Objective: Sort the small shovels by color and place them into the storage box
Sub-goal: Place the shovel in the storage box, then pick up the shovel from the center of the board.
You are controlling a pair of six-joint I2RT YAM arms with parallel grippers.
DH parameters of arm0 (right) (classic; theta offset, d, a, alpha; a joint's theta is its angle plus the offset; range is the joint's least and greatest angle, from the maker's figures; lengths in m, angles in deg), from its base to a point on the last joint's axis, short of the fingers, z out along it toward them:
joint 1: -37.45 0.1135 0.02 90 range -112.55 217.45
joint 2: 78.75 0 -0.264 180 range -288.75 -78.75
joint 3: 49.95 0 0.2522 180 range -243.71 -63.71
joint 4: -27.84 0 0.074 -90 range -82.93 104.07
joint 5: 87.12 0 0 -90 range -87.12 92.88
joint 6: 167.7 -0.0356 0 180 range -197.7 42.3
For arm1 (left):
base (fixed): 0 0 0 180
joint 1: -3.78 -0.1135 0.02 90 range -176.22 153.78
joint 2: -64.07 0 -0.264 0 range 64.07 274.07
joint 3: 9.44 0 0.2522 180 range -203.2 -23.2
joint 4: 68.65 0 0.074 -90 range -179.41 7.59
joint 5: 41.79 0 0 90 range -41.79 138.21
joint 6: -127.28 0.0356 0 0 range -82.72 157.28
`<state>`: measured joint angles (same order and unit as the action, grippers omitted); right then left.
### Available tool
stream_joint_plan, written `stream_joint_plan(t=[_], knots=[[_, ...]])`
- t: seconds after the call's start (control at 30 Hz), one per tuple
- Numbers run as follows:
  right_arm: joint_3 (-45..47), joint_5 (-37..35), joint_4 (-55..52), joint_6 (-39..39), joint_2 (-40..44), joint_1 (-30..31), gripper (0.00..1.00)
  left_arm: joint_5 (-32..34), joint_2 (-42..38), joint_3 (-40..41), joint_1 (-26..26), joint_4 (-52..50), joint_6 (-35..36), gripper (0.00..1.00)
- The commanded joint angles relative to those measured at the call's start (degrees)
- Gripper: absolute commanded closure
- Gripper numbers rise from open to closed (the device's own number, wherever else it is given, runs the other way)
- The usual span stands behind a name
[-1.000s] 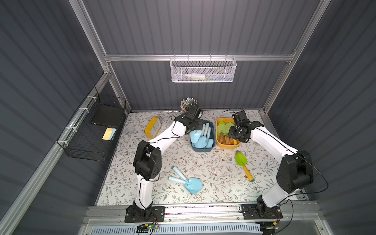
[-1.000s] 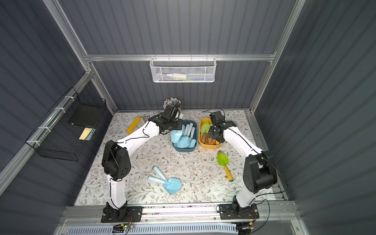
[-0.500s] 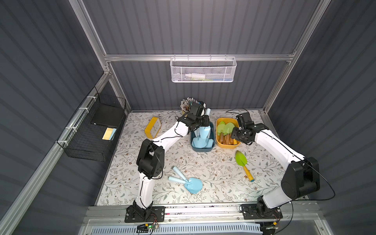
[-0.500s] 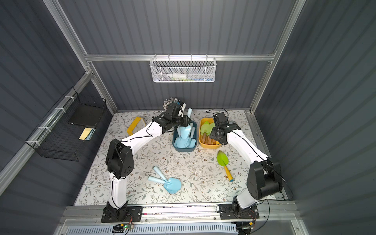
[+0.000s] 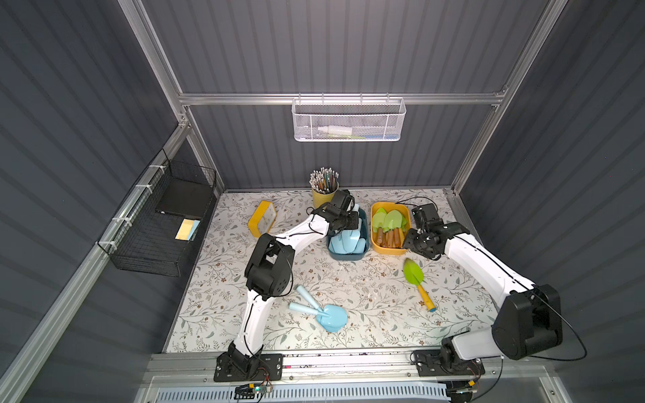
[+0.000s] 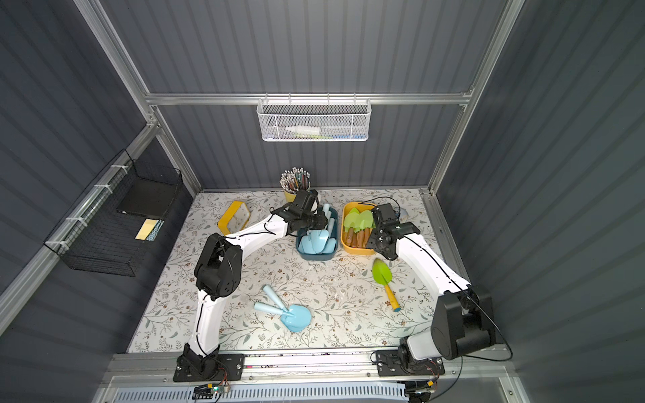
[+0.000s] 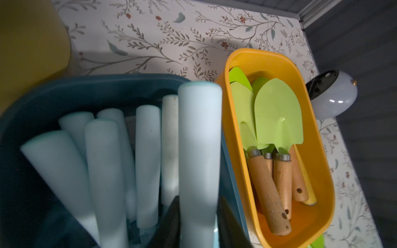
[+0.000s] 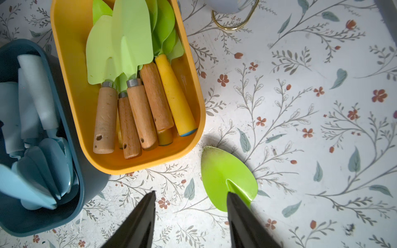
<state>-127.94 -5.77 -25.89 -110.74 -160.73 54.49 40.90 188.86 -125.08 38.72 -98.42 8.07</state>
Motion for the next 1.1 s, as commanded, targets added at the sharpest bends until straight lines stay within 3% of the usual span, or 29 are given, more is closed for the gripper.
stream_joint_plan(t=[0.0,0.13,0.63,0.87,1.0,1.07], knots=[[1.4,-0.8,-2.0,-0.9,1.5,-0.4,0.42,-0.1,0.2,1.3,0.2,-0.1,-0.5,0.53],[2.9,-0.8,-3.2,-1.3,3.1,-0.6,0.41,-0.1,-1.1,1.9,0.2,0.0,-0.7,0.42],[23.1,7.1,-8.7,-2.8,10.1,-1.2,0.39,0.3,-7.3,5.2,-0.8,1.9,-2.7,0.42],[26.8,11.5,-6.5,-3.6,10.1,-1.1,0.4,-0.9,-7.6,6.6,-1.0,2.6,-2.1,0.43],[28.3,13.4,-3.8,-4.4,8.6,-1.0,0.45,-0.8,-8.0,7.0,-1.0,2.7,-2.2,0.43],[28.9,13.4,-2.9,-5.3,8.3,-1.0,0.58,-0.7,-8.2,7.1,-1.1,2.6,-2.2,0.43]])
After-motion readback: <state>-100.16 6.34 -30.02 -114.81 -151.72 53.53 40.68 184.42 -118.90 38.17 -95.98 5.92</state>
